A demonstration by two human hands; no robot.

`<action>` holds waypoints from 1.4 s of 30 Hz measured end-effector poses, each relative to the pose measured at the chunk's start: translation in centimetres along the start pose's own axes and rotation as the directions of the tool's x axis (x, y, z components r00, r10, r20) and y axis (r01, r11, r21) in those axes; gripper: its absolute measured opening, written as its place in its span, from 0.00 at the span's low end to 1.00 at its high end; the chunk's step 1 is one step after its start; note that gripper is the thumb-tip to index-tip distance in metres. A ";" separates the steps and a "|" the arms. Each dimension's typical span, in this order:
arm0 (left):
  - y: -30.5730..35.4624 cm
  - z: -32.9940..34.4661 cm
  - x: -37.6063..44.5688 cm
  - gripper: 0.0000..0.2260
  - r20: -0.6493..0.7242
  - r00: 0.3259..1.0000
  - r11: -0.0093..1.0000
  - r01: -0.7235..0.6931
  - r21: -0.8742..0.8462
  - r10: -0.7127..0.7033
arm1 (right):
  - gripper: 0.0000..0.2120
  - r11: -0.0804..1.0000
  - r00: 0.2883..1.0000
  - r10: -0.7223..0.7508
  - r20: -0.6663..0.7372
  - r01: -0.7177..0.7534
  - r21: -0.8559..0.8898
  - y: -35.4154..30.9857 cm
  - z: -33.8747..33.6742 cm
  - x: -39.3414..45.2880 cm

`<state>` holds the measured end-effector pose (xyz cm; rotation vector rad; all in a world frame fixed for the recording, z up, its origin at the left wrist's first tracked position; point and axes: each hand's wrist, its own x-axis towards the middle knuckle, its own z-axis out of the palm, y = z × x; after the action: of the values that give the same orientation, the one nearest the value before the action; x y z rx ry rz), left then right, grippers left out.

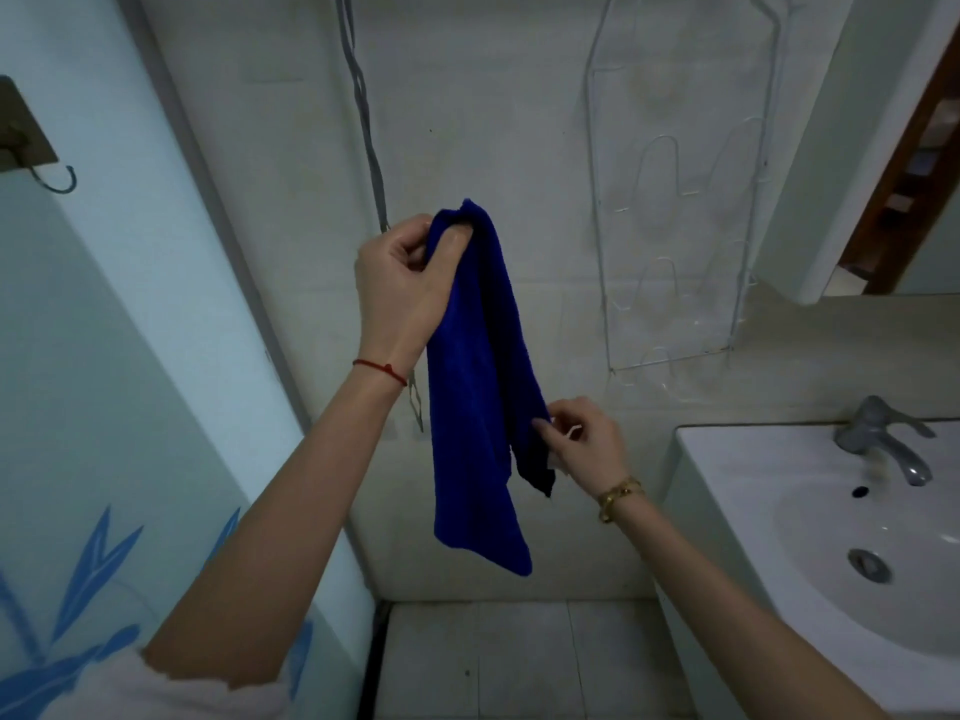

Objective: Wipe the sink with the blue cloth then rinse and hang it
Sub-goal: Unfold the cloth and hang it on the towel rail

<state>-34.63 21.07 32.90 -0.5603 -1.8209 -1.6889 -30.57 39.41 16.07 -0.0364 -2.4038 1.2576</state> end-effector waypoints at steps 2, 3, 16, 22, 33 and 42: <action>0.0 -1.1 0.4 0.16 -0.049 0.999 1.000 0.012 0.024 -0.011 | 0.04 1.000 0.997 0.002 -0.077 0.000 0.024 0.0 -1.6 1.5; -0.3 -1.4 0.5 0.16 -0.058 0.998 0.999 0.030 0.021 -0.029 | 0.05 0.999 0.993 0.021 -0.115 -0.015 0.051 0.2 -2.6 2.0; 3.3 -3.6 7.4 0.15 -0.215 0.964 0.986 -0.144 0.088 0.160 | 0.04 0.912 0.892 -0.402 -0.206 0.410 -0.004 -10.1 -16.4 10.7; 6.7 -3.9 13.8 0.11 -0.268 0.939 0.976 -0.212 0.044 0.216 | 0.13 0.870 0.922 -0.386 -0.008 0.367 0.330 -16.8 -23.5 15.4; 12.4 -3.6 24.9 0.11 -0.424 0.859 0.949 -0.315 0.002 0.286 | 0.17 0.791 0.858 -0.362 -0.363 0.489 0.368 -25.8 -29.0 22.9; 14.8 -1.5 32.5 0.10 -0.467 0.761 0.892 -0.354 0.283 0.450 | 0.10 0.821 0.738 -0.399 -0.544 0.552 0.147 -29.9 -30.1 31.5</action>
<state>-48.74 18.43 65.66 -0.3361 -1.3148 -1.2106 -42.69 52.01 65.90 0.3081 -1.6145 1.1658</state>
